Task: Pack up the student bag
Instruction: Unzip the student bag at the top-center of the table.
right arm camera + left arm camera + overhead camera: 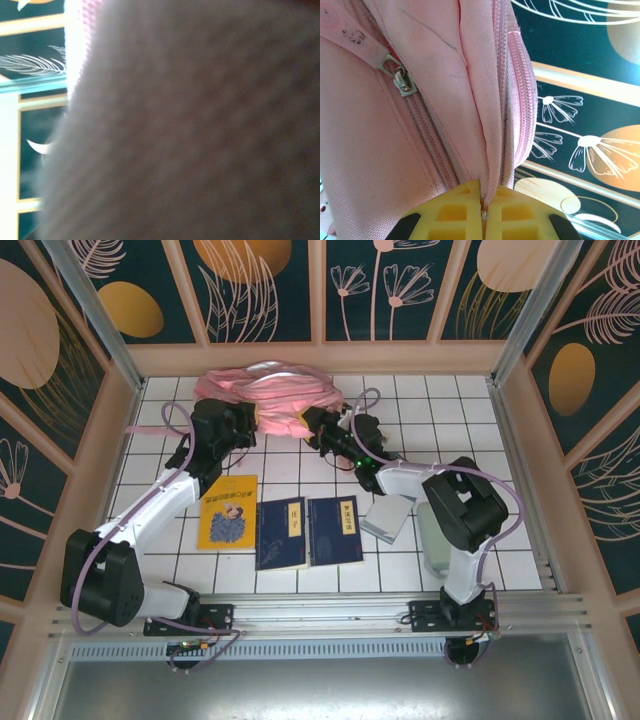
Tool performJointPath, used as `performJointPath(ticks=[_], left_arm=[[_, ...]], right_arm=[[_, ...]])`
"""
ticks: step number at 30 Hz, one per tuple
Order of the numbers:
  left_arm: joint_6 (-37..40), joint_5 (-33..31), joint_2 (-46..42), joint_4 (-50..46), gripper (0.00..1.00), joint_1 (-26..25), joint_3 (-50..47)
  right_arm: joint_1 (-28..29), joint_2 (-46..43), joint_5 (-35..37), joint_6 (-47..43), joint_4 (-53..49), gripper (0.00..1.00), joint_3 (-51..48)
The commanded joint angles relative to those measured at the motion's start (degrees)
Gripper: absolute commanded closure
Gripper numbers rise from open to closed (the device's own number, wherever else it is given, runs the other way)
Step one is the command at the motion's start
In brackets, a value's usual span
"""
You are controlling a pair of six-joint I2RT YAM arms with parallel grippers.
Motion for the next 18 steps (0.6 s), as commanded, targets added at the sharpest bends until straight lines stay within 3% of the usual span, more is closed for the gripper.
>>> performJointPath(ticks=[1, 3, 8, 13, 18], left_arm=[[4.15, 7.53, -1.11, 6.28, 0.73, -1.11, 1.0], [8.25, 7.21, -2.45, 3.6, 0.52, -0.98, 2.08], [29.22, 2.4, -6.22, -14.57, 0.27, 0.25, 10.62], [51.56, 12.78, -5.95, -17.12, 0.2, 3.79, 11.38], [69.43, 11.91, -6.52, -22.14, 0.19, 3.9, 8.86]], right_arm=[[-0.05, -1.32, -1.09, -2.58, 2.66, 0.87, 1.85], [-0.93, -3.03, -0.57, -4.22, -0.97, 0.92, 1.5], [-3.81, -5.3, -3.49, -5.79, -6.19, 0.94, 1.49], [-7.86, -6.09, -11.24, -10.6, -19.13, 0.97, 5.22], [-11.6, -5.15, -18.75, -16.29, -31.58, 1.0, 11.86]])
